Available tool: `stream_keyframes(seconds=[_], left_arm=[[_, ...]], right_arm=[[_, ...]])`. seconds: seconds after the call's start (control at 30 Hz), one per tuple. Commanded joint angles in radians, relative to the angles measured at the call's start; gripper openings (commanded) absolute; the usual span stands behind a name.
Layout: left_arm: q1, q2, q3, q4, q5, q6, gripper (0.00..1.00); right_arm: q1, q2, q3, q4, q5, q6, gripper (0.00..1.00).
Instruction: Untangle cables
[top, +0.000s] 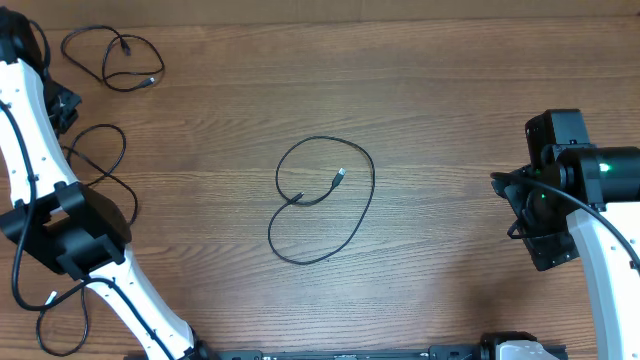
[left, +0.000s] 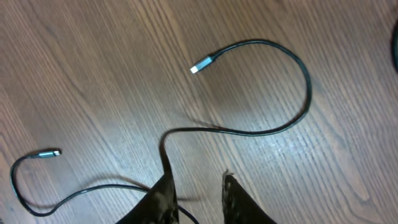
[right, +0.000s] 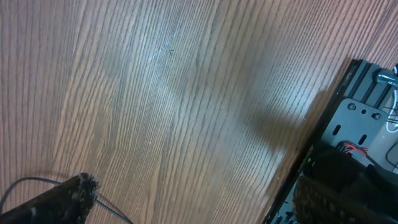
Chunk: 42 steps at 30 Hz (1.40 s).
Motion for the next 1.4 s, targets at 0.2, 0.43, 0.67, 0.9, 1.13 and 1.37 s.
stream_keyframes(seconds=[0.2,0.43,0.67,0.9,1.13,1.37], left_arm=[[0.038,0.007,0.008,-0.055,0.003,0.002,0.81],[0.056,0.007,0.008,-0.115,0.044,0.002,1.00],[0.053,0.019,0.007,-0.117,0.277,0.139,0.83],[0.048,0.043,-0.001,-0.135,0.276,0.145,0.32],[0.038,0.052,-0.066,-0.119,0.277,0.162,0.06],[0.006,0.052,-0.187,-0.066,0.337,0.187,0.04]], right_arm=[[-0.003,-0.016,0.024,0.000,0.002,0.006,1.00],[-0.004,-0.016,0.024,0.000,0.002,0.006,1.00],[-0.003,-0.016,0.024,0.000,0.002,0.006,1.00],[-0.003,-0.016,0.024,0.000,0.002,0.006,1.00],[-0.004,-0.016,0.024,0.000,0.002,0.006,1.00],[-0.003,-0.016,0.024,0.000,0.002,0.006,1.00]])
